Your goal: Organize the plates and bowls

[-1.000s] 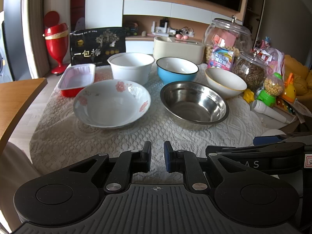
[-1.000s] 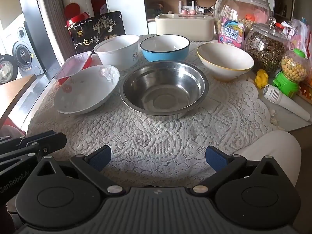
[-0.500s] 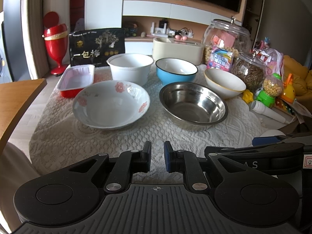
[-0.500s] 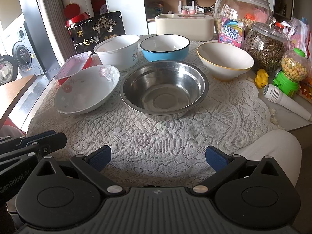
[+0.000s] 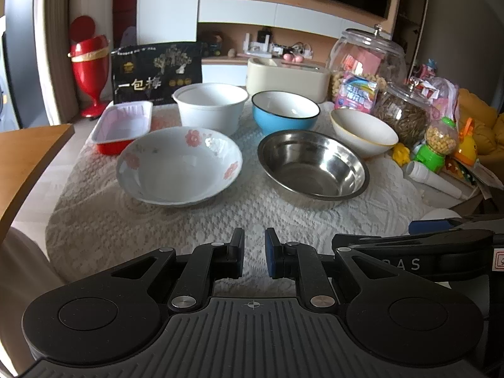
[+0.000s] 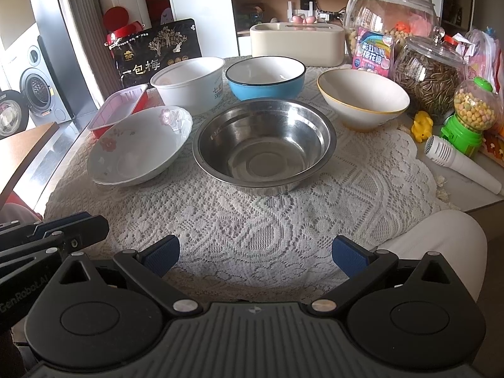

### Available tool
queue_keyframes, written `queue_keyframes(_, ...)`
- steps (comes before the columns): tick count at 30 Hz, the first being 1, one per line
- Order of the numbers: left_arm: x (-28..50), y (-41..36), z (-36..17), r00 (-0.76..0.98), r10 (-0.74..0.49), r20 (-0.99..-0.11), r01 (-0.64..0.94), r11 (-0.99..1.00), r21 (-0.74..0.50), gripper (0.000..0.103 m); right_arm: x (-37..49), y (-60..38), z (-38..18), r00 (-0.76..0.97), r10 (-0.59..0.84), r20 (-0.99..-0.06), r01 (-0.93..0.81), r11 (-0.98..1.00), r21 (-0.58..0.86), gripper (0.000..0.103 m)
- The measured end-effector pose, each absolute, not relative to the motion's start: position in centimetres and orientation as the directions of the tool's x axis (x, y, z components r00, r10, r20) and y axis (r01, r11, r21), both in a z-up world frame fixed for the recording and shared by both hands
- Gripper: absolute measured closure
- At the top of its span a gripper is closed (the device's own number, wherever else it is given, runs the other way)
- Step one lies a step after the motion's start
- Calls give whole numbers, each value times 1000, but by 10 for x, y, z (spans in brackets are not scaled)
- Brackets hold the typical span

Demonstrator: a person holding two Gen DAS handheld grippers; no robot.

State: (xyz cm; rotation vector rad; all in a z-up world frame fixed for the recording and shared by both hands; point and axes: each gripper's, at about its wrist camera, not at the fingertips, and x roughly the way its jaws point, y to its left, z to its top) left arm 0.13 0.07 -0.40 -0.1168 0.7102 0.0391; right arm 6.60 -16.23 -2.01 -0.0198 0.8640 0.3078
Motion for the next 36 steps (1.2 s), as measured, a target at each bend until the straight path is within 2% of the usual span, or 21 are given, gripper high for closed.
queue_keyframes(36,5,0,-8,743,-3,-670,-79,993,-93,86,67,-163,-22,601,263,-755,-275,955,114,0)
